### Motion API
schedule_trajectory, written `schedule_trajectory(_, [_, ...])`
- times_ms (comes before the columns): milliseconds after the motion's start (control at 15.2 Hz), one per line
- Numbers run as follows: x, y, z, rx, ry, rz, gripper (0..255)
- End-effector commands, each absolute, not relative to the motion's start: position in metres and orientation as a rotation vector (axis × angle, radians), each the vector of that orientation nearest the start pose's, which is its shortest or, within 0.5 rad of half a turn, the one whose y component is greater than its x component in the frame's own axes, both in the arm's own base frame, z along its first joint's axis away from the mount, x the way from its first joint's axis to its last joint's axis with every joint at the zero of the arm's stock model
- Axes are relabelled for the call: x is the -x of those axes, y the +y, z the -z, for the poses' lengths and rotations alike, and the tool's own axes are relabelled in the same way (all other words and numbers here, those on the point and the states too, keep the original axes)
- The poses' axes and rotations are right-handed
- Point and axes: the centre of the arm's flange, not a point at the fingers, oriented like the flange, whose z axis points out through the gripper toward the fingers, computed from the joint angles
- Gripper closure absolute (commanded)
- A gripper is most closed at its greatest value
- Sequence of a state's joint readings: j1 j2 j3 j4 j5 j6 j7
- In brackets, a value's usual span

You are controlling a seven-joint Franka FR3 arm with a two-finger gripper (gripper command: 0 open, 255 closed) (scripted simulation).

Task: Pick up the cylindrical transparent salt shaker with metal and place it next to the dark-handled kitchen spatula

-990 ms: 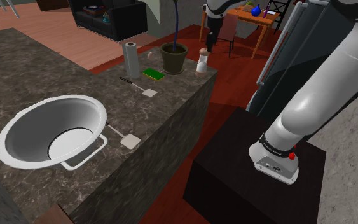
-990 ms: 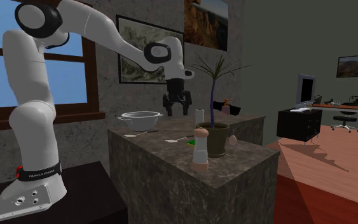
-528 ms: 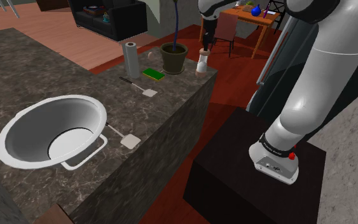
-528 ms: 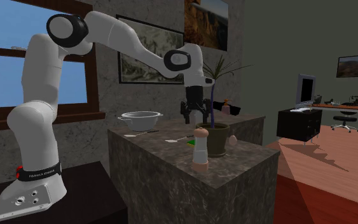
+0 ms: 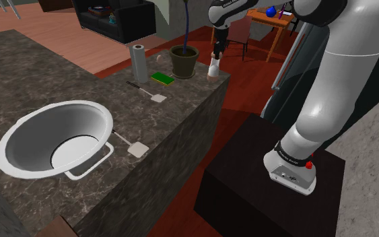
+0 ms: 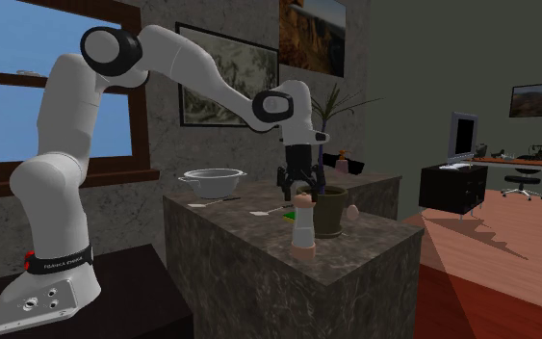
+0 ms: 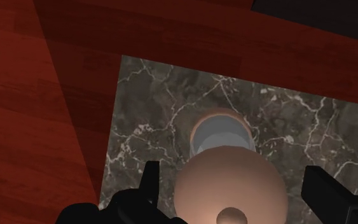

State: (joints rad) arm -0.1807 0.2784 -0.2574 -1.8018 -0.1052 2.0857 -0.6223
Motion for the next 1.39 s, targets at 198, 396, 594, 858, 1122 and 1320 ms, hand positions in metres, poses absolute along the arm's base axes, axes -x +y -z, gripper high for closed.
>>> schedule_trajectory(198, [-0.572,-0.262,-0.395,3.261,-0.403,-0.115,0])
schedule_trajectory(396, [-0.572,-0.262,-0.395,3.261,-0.403,-0.115,0])
schedule_trajectory(594, [-0.572,-0.262,-0.395,3.261,-0.403,-0.115,255])
schedule_trajectory(858, [-0.572,-0.262,-0.395,3.261,-0.403,-0.116,255])
schedule_trajectory(1122, [-0.572,-0.262,-0.400,3.261,-0.403,-0.115,255])
schedule_trajectory(1320, [-0.572,-0.262,-0.416,3.261,-0.403,-0.115,255])
